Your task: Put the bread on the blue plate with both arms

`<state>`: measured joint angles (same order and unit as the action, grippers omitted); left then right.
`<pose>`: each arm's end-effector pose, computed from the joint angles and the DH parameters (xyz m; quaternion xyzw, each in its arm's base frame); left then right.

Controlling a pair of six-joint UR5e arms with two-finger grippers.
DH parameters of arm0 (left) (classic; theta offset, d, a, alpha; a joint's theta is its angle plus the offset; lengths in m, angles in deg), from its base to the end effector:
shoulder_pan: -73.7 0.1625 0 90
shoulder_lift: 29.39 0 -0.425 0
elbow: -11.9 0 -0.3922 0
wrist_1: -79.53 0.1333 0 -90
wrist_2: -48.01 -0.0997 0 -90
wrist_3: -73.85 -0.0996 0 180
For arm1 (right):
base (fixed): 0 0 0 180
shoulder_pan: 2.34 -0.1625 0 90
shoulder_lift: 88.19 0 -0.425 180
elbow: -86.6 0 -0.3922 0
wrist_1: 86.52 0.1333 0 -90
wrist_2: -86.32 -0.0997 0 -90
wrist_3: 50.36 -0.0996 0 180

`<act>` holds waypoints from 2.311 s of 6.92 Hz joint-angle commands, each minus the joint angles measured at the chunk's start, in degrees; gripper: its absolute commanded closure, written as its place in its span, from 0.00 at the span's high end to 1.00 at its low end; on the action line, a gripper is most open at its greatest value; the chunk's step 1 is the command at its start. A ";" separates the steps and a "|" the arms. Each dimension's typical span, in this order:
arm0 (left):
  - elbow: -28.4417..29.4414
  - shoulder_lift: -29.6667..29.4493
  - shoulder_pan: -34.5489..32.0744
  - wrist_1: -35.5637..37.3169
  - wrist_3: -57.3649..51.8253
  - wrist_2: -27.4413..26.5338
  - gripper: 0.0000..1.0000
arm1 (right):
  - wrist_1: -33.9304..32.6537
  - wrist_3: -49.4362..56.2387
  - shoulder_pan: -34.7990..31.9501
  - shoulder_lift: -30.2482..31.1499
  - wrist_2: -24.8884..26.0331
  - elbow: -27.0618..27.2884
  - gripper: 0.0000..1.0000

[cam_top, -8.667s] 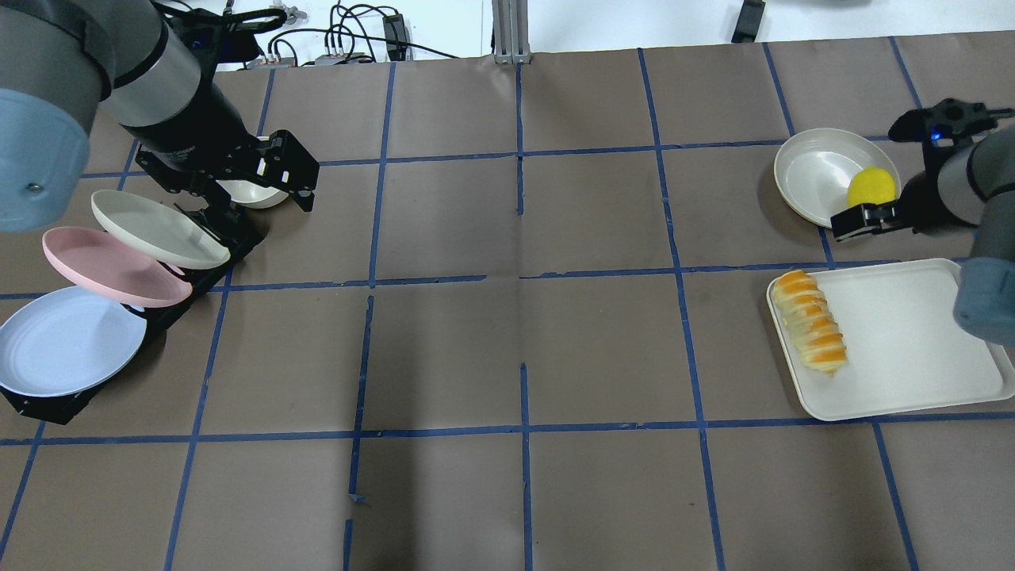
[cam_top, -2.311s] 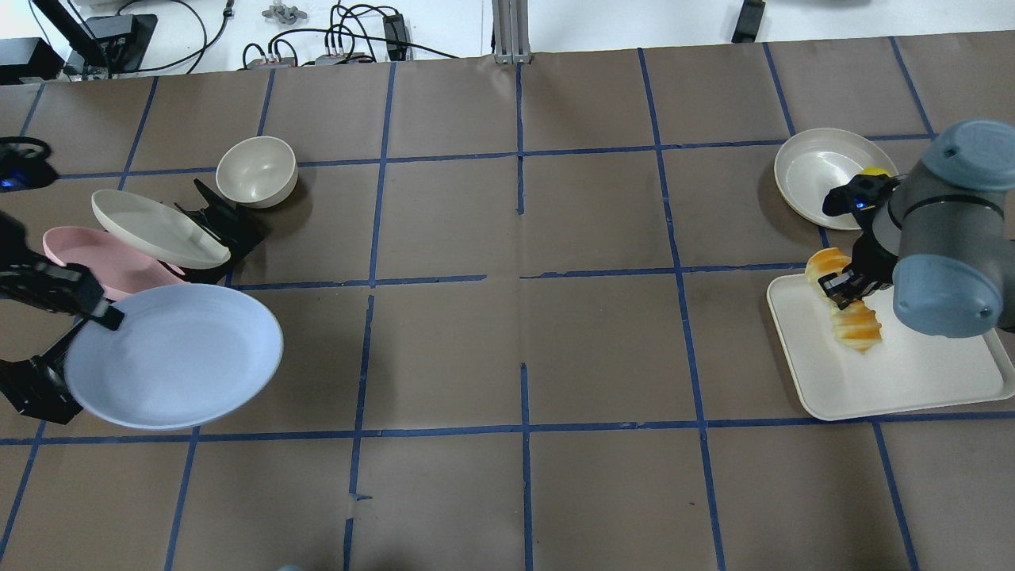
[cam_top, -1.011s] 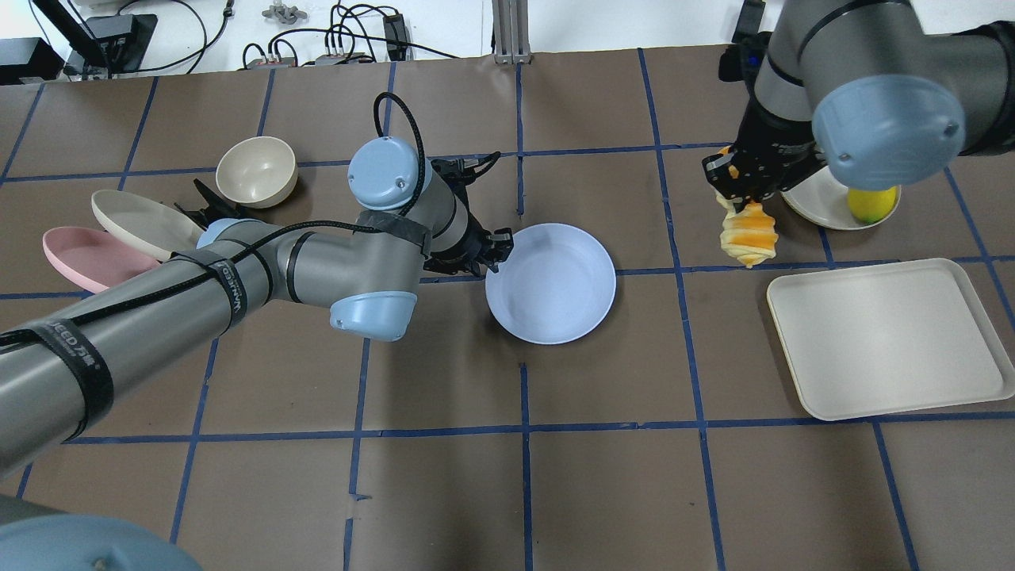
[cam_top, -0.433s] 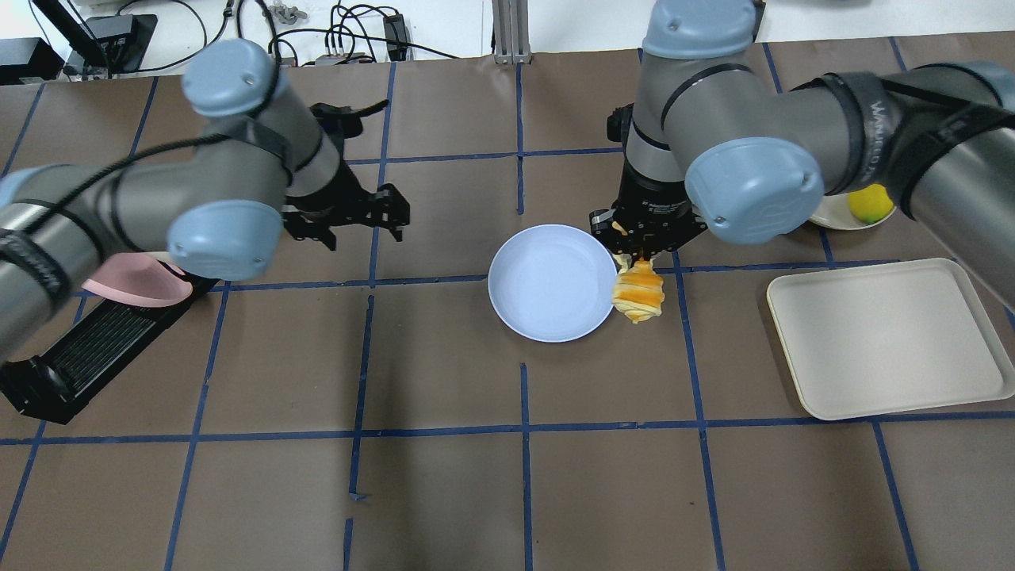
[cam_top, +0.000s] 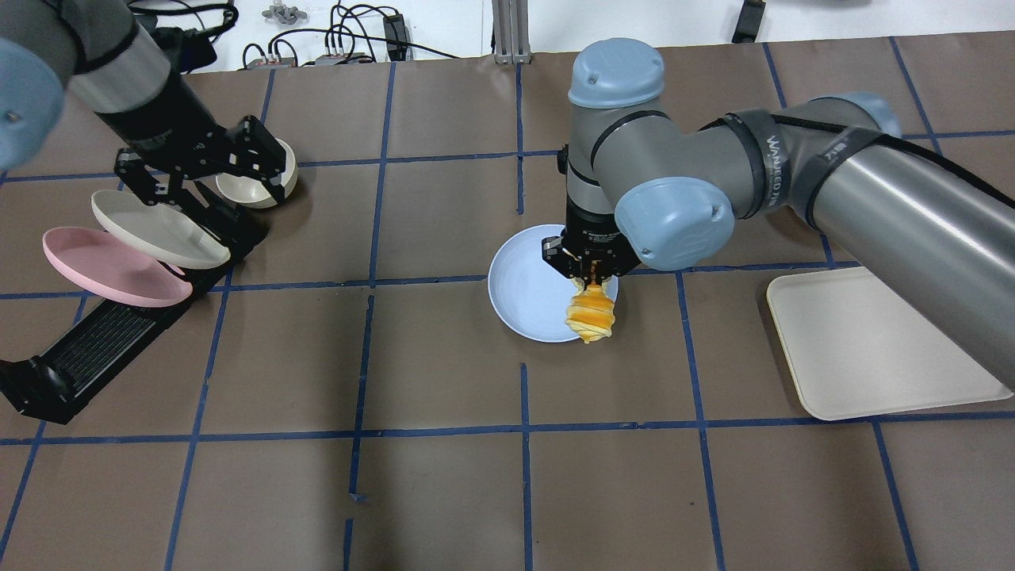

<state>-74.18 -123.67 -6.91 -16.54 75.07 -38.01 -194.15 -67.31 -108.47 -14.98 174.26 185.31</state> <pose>-0.0548 -0.5279 0.4740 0.0942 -0.9934 -0.0534 0.0386 0.2876 -0.5017 0.2883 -0.0084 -0.9974 -0.0709 0.0023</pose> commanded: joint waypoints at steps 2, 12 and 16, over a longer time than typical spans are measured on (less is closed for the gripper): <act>12.69 -0.03 0.45 -13.35 -0.08 -1.87 1.00 | -10.57 -4.75 -3.03 -6.40 0.65 -0.01 0.08; 12.87 1.29 0.54 -13.62 -0.08 -1.87 1.00 | -11.91 -3.53 -1.37 -4.93 1.79 -2.11 1.00; 12.60 1.64 0.01 -14.23 -0.08 -1.34 1.00 | -5.31 23.67 5.84 0.88 11.85 -13.54 1.00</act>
<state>-61.54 -122.42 -6.71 -30.26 74.99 -39.29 -199.96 -56.96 -103.98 -15.21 181.52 173.63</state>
